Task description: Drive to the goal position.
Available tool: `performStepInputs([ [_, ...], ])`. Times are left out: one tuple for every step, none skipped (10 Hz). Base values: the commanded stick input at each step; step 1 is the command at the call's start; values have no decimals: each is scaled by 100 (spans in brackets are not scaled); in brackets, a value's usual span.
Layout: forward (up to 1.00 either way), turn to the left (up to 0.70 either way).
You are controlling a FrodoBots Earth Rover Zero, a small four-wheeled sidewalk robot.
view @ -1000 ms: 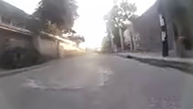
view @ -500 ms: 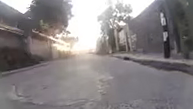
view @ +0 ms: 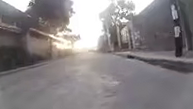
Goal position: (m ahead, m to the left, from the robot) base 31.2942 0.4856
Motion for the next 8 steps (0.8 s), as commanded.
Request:
performStepInputs([
  [100,1],
  [100,1],
  [100,1],
  [100,1],
  [100,1],
  [100,1],
  [100,1],
  [100,1],
])
